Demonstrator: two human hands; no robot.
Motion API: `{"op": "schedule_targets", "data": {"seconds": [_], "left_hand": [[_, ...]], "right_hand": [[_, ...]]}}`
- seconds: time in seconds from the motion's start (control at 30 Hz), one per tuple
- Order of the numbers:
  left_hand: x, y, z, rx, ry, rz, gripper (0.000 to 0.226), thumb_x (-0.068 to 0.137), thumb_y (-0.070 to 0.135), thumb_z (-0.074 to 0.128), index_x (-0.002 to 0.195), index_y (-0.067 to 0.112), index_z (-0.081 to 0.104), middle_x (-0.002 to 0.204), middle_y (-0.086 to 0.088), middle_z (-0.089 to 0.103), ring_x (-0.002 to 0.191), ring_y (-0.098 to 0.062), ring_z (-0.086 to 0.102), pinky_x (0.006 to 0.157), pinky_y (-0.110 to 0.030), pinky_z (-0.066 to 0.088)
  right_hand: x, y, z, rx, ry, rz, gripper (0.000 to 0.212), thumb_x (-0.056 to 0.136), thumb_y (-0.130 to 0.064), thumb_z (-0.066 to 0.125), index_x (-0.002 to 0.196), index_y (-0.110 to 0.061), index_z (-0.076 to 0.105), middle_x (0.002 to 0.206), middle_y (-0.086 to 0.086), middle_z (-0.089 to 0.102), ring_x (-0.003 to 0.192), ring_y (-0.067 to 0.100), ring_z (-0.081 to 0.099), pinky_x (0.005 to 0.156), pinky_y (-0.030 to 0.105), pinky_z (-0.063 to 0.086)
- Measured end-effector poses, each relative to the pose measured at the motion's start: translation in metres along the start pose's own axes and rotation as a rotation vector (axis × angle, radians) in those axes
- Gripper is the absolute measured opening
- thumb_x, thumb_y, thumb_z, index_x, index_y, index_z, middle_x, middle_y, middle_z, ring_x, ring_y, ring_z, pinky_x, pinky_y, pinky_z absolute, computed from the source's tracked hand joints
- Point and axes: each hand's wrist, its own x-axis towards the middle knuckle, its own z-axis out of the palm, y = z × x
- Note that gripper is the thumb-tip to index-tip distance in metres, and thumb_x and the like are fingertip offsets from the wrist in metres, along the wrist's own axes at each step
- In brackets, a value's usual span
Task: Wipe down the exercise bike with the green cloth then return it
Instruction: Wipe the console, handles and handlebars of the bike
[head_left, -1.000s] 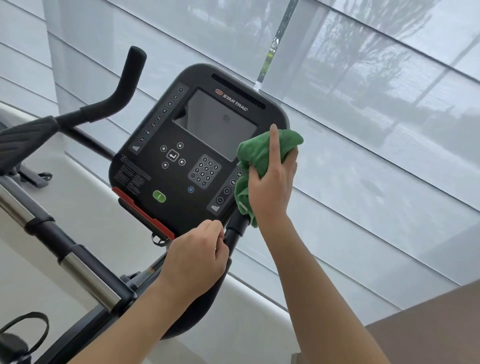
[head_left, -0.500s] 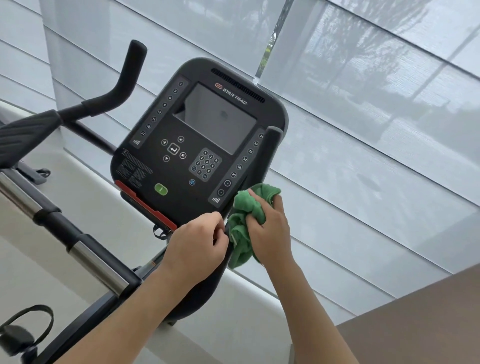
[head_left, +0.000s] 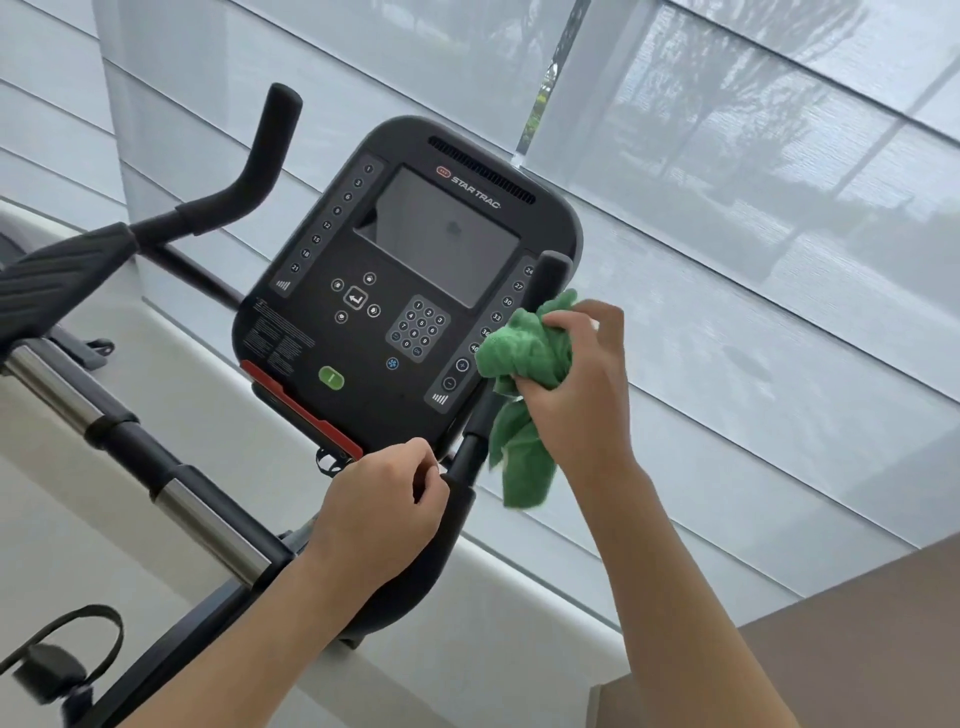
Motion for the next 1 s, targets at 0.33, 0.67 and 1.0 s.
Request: {"op": "schedule_targets", "data": {"seconds": [0.33, 0.67, 1.0], "left_hand": [[0.0, -0.004, 0.002, 0.049, 0.042, 0.031, 0.018, 0.092, 0.027, 0.049, 0.074, 0.023, 0.052, 0.056, 0.004, 0.048, 0.051, -0.017, 0.049, 0.05, -0.036, 0.047], [-0.006, 0.002, -0.008, -0.013, 0.195, 0.046, 0.016, 0.088, 0.019, 0.056, 0.073, 0.025, 0.057, 0.056, 0.008, 0.046, 0.048, -0.015, 0.046, 0.044, -0.026, 0.039], [-0.004, 0.001, -0.007, -0.077, 0.214, 0.03, 0.018, 0.094, 0.022, 0.052, 0.079, 0.029, 0.059, 0.058, 0.013, 0.052, 0.052, -0.01, 0.054, 0.047, -0.025, 0.044]], "right_hand": [[-0.055, 0.005, 0.047, 0.008, -0.216, 0.029, 0.032, 0.093, -0.033, 0.072, 0.124, -0.023, 0.072, 0.137, -0.013, 0.044, 0.119, 0.013, 0.034, 0.105, 0.026, 0.035], [-0.096, 0.016, 0.006, 0.326, -0.364, 0.11, 0.036, 0.087, 0.0, 0.072, 0.111, -0.025, 0.08, 0.116, -0.011, 0.056, 0.103, 0.016, 0.063, 0.088, 0.026, 0.052], [-0.031, 0.007, 0.037, 0.065, -0.184, 0.038, 0.025, 0.092, -0.028, 0.075, 0.118, -0.025, 0.078, 0.129, -0.007, 0.046, 0.119, 0.023, 0.044, 0.107, 0.034, 0.042]]}}
